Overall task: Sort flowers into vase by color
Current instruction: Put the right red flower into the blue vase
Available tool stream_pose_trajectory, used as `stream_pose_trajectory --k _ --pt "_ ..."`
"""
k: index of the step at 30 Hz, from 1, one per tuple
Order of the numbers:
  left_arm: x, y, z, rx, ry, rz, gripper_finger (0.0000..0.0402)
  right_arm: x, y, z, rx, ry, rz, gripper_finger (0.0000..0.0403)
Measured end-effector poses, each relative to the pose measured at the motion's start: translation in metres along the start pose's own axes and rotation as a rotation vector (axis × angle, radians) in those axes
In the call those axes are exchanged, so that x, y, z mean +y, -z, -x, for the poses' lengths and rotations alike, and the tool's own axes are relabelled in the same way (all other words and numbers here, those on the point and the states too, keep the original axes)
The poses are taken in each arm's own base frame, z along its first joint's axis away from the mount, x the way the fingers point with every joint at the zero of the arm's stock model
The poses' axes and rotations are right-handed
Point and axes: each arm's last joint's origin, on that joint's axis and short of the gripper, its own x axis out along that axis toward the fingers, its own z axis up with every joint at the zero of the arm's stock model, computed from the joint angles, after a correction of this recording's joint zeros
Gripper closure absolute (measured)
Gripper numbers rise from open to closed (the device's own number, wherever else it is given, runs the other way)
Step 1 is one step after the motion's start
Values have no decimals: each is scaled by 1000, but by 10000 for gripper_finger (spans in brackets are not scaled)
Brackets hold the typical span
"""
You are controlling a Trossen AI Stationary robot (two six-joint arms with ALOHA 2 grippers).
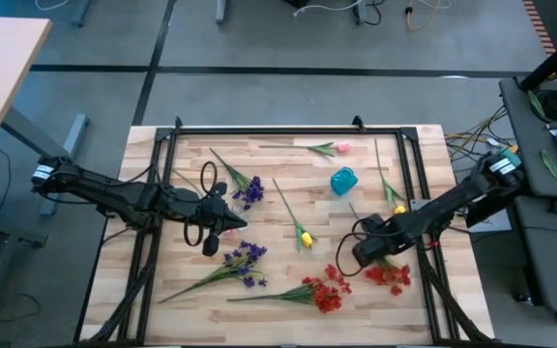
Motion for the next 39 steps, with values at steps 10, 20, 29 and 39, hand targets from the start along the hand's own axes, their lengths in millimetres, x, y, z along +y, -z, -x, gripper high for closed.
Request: stream_pose_trajectory --k 10,20,29,39 --pt "-6 -6 -31 -120 4 -190 390 25 -9 64 -65 -219 280 391" --pt "-7 1 -59 -97 -58 -231 322 49 -29 108 -102 194 565 391" --pt "-5 -14 -41 9 -139 -182 306 104 -60 112 -357 324 1099 391" --pt "-12 -28 6 18 -95 -120 306 119 -103 115 -546 1345 1508 391"
